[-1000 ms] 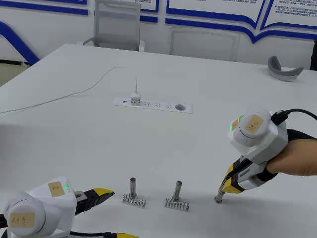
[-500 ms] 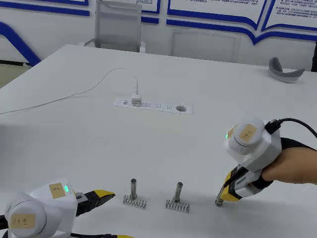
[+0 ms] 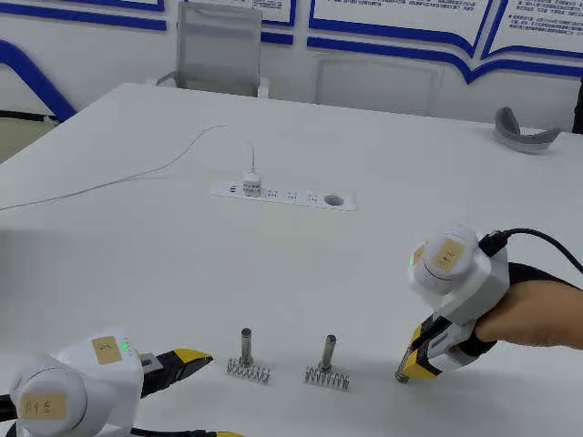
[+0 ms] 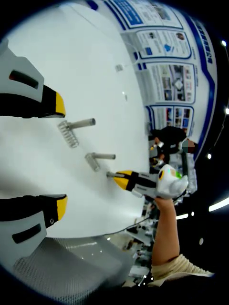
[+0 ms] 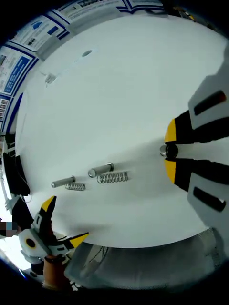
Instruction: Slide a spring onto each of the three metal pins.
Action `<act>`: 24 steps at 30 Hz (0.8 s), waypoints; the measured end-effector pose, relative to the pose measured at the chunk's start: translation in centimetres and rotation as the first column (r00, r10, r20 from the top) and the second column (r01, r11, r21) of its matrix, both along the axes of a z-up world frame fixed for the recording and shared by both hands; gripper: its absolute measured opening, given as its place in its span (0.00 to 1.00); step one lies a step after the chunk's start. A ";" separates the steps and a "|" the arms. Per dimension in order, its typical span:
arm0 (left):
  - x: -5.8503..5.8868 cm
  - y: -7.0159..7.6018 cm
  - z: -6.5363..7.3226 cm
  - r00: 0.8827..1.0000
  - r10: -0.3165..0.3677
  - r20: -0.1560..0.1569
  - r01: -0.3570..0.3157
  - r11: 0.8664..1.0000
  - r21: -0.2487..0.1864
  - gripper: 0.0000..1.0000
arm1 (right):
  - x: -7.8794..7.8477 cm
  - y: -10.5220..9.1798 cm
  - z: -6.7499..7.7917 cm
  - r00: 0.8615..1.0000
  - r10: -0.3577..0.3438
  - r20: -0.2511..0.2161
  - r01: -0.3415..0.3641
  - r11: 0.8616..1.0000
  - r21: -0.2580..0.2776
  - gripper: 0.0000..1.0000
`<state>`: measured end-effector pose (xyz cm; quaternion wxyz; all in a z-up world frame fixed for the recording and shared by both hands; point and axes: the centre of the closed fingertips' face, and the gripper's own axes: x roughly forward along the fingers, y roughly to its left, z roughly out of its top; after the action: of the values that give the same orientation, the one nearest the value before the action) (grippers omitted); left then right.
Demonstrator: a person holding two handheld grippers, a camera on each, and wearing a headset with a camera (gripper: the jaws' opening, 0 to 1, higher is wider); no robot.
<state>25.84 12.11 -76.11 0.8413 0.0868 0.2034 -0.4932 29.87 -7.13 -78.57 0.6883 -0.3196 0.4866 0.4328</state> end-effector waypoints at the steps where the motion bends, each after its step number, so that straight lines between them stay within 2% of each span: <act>1: 0.0 0.0 0.0 1.000 0.000 0.000 0.000 1.000 0.000 0.66 | 0.0 0.0 0.0 1.000 0.000 0.000 0.000 1.000 0.001 0.13; 11: 0.1 0.0 -0.1 1.000 0.001 -0.002 -0.001 1.000 -0.001 0.66 | -0.1 0.2 -0.3 1.000 0.002 -0.004 -0.002 1.000 0.006 0.15; 24: 0.1 -0.2 -0.1 1.000 -0.003 -0.002 0.003 1.000 -0.003 0.66 | 0.0 0.5 0.3 0.999 0.019 0.028 -0.020 1.000 0.008 0.23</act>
<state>25.93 11.90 -76.19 0.8405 0.0852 0.2033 -0.4950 29.87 -6.65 -78.23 0.6922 -0.3275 0.4718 0.4370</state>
